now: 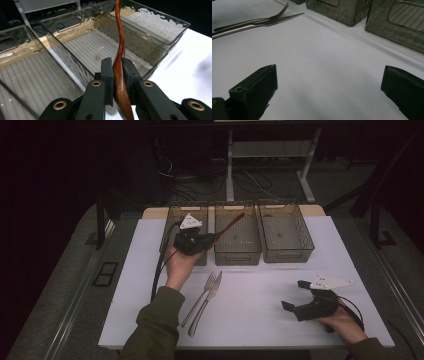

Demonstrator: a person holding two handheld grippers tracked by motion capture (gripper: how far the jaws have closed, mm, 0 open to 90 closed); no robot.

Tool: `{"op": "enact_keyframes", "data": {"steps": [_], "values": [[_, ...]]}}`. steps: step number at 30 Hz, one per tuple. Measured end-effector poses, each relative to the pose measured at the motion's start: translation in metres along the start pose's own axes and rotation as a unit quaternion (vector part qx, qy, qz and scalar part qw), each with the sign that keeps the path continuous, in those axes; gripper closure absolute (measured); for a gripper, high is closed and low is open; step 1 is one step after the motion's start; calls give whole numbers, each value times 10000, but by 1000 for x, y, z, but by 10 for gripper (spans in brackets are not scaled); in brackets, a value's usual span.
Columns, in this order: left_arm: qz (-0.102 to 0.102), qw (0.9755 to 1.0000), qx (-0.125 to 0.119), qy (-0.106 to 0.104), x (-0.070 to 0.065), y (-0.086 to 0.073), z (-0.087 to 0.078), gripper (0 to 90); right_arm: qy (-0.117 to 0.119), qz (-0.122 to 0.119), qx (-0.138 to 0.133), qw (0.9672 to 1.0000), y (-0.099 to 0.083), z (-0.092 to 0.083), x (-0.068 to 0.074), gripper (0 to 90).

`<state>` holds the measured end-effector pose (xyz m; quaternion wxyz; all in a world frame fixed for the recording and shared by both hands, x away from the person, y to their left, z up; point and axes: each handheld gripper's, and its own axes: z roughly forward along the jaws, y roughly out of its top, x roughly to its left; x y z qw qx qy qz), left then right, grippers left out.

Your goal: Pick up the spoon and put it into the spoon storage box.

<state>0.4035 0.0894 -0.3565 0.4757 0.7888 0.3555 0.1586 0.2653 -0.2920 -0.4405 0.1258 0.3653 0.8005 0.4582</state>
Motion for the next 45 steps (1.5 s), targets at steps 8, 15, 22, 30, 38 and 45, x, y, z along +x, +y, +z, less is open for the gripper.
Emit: {"op": "enact_keyframes", "data": {"steps": [8,15,22,30,38,45], "values": [[7,9998,14,209,-5,7,21,803,1,-125,88,9999,-2,3,2,1],[1,9994,134,332,-8,12,42,802,50,-184,94,9998,-2,4,4,1],[128,9975,535,434,-9,10,65,802,43,-180,61,9998,-1,2,4,1],[153,9956,824,430,-10,7,78,800,14,-184,14,9998,-1,0,3,1],[92,9961,798,365,-9,5,81,734,17,-203,17,9998,-1,0,4,1],[159,9974,647,271,-10,8,77,675,19,-184,7,9998,0,0,4,1]]}}
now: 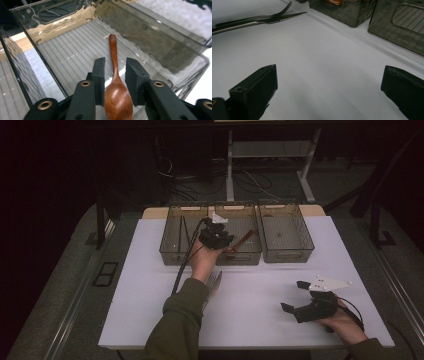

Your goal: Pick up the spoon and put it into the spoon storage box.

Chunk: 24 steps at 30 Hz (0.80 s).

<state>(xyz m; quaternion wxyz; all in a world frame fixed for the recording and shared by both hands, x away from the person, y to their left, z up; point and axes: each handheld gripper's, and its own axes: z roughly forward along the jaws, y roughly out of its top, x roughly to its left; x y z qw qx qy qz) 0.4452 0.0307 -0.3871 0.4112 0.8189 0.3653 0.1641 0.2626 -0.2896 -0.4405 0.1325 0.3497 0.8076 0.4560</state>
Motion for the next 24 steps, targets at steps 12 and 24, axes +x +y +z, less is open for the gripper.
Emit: {"op": "enact_keyframes", "data": {"steps": [12,24], "values": [[202,9989,-157,-397,-4,-4,-20,384,-23,51,-9,10000,0,1,-1,1],[216,9984,-271,-437,-9,-11,-50,201,-64,105,-10,9999,0,1,-3,1]]}}
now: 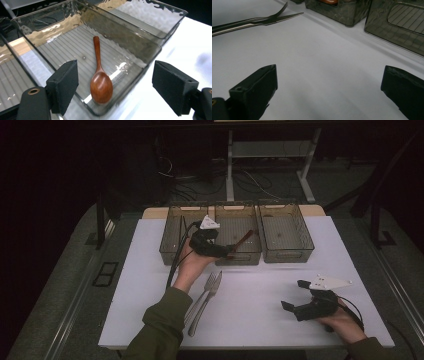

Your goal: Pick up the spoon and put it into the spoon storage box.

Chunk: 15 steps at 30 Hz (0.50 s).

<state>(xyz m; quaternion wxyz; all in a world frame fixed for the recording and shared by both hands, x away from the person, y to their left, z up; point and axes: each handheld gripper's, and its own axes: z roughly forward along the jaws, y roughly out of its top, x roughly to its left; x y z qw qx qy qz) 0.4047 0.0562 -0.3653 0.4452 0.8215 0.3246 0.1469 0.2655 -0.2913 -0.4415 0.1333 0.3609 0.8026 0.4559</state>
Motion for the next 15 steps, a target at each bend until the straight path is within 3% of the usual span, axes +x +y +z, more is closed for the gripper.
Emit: {"op": "enact_keyframes", "data": {"steps": [2,3,5,12,15], "values": [[-2,10000,-60,-36,-3,-4,-3,178,0,-11,7,10000,0,0,0,1],[85,9999,23,-51,-3,-6,-7,165,1,-18,10,10000,-1,0,0,1],[39,10000,-9,-90,-6,-9,-10,141,5,-16,9,10000,-1,0,0,1],[149,9997,-1,-218,-17,-20,-23,134,-5,-17,-4,10000,-1,-1,0,1],[36,9994,-110,-316,-20,-26,-27,135,-15,-6,1,10000,-2,-2,1,1]]}}
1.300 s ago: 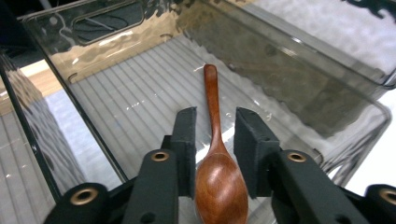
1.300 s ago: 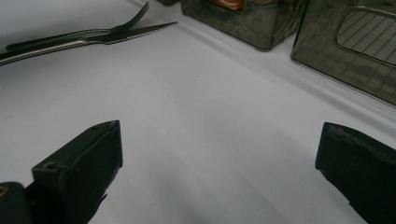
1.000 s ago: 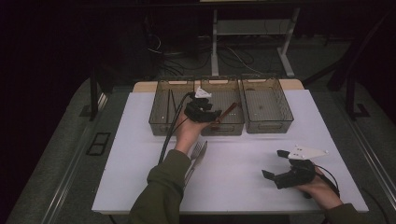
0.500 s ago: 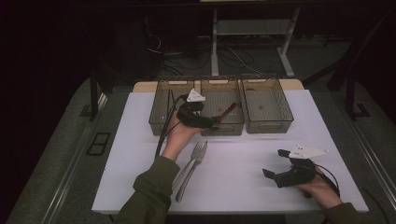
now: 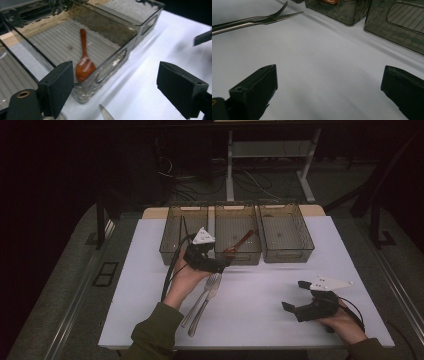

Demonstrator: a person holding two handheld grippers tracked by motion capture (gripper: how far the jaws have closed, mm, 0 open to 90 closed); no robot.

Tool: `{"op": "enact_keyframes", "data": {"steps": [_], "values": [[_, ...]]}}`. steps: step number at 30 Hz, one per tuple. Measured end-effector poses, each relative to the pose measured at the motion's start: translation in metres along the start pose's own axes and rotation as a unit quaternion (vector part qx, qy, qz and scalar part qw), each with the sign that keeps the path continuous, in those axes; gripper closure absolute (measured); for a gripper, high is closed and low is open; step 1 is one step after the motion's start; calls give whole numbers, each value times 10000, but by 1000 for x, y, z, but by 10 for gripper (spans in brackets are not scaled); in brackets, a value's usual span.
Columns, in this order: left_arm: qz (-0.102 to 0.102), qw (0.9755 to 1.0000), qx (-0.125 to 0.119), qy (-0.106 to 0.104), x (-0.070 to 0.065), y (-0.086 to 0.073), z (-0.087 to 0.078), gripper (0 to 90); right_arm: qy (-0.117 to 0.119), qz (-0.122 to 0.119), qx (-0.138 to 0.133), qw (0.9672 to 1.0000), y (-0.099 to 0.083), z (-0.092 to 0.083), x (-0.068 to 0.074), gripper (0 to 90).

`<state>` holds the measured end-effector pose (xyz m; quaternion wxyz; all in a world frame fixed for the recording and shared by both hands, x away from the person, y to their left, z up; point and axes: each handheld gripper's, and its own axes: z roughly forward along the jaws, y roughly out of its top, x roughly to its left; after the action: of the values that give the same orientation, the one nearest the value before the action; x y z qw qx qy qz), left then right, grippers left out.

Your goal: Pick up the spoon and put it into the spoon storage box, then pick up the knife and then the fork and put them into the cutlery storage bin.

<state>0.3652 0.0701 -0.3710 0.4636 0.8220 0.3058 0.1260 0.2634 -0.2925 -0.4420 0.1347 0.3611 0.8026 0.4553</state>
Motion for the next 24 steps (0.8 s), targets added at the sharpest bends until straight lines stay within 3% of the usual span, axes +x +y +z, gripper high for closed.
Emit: {"op": "enact_keyframes", "data": {"steps": [11,19,24], "values": [[29,9999,155,48,-8,-23,-14,150,-23,-2,-15,10000,0,-1,0,1],[-24,9998,186,101,-10,-44,-31,231,-43,23,-13,10000,0,-1,0,1],[-179,9997,132,137,-11,-57,-46,316,-62,13,3,10000,0,-1,1,1]]}}
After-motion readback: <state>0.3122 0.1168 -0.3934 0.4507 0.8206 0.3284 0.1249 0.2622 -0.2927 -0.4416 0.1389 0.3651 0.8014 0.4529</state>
